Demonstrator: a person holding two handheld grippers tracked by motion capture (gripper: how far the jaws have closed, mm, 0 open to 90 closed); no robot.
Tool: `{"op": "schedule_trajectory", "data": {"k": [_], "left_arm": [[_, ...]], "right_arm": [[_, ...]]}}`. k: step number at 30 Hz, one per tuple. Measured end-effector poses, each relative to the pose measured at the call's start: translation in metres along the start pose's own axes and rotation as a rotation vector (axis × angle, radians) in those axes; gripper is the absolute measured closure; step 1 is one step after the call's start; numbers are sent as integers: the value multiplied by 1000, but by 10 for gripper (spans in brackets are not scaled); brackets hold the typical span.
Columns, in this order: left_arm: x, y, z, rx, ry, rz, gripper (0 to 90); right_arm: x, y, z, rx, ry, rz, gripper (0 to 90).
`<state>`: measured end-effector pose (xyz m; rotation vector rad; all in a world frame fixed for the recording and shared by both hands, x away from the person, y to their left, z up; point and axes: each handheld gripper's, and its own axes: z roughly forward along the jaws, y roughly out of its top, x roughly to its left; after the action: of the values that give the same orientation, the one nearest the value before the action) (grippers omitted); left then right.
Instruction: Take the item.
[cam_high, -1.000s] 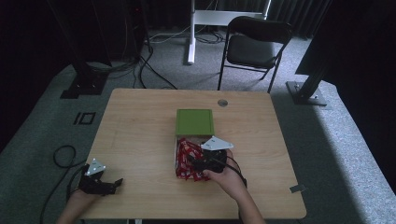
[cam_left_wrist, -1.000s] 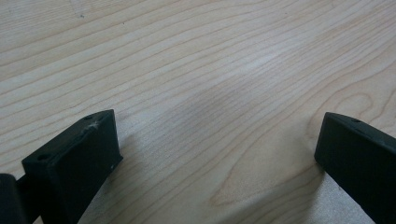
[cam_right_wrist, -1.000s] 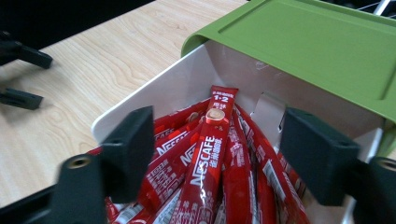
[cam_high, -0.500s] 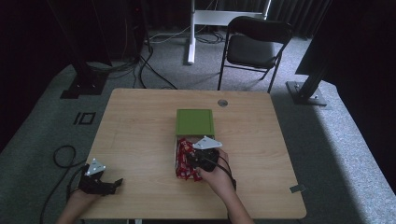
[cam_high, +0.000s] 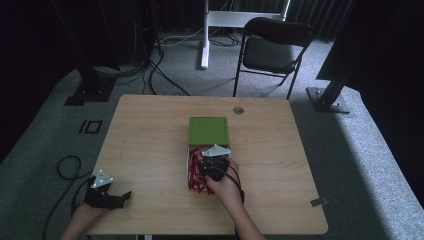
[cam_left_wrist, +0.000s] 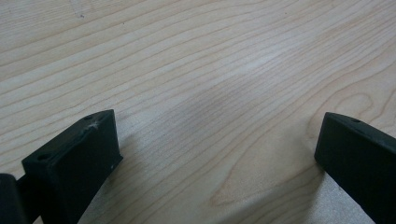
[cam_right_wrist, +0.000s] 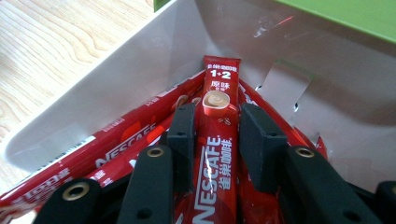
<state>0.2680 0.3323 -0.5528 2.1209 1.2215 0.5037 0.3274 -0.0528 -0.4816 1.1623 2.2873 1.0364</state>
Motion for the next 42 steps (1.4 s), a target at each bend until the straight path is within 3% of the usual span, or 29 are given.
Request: {"op": "schedule_trajectory", "data": {"k": [4,8,13,14,29,42], "left_arm": [[0,0,0,0,0,0,7],[0,0,0,-1,0,-2,7],[0,0,0,-2,0,-2,7],[0,0,0,-2,0,-2,7],[0,0,0,-2,0,-2,7],[0,0,0,-1,0,-2,7]], "right_arm": [[-1,0,3,6,-1,21,673],[3,-2,6,0,-46,-35,782],[3,-2,6,-18,-29,-39,813],[2,-2,3,-29,-10,-16,817],[2,1,-28,-74,69,7,817],[8,6,-57,-118,100,-16,817]]}}
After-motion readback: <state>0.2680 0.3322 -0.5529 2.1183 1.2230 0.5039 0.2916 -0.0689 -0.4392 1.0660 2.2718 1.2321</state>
